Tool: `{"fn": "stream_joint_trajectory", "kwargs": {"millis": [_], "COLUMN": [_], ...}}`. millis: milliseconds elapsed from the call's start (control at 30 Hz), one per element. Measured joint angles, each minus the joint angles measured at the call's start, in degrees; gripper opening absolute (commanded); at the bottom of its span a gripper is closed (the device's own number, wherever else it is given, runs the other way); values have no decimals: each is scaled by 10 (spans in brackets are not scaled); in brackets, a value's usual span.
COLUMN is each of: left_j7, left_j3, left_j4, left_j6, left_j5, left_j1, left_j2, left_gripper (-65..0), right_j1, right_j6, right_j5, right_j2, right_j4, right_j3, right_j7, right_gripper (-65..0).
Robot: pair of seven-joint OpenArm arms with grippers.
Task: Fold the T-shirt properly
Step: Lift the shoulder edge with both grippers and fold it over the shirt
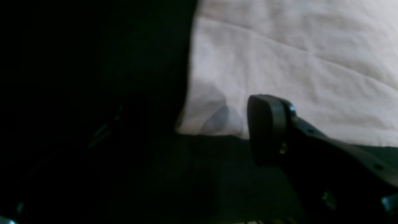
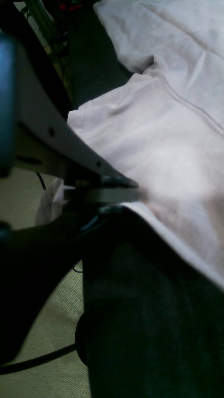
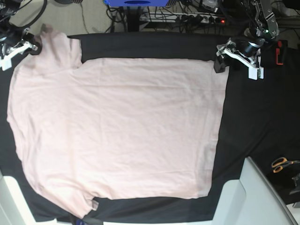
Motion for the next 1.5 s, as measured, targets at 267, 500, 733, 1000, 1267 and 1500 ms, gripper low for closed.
{"fn": "stream_joint_trajectory", "kwargs": {"millis": [267,500,733,1000,1267,1500], "left_j7": [-9,-28,-24,-21,2,67], "left_j3": [31,52,50,50,53,53], "left_j4": [0,-40,-49,-49,-30,26], "left_j6": [1,-4,-5,-4,2,4], "left_j5": [-5,-16,-18,-15,-3,3], "left_j1": [0,-20,-19,-19,-27,-34], "left_j2": [-1,-4,-4,-3,-2,1], "left_gripper": [-196,-346,-614,-650,-650,-650], "right_j1": [0,0,0,0,5,25], "right_j6": [0,0,0,0,-3,-3], "right_j5": [0,0,0,-1,-15,-16], "right_j2": [0,0,0,3,8,12], "right_j4": [0,0,0,4,71,106], "right_j3": [0,0,0,-10,-67,-65], "right_j7": [0,0,0,-2,-20,-23], "right_gripper": [-647,-647,-647,-648,-647,-647]}}
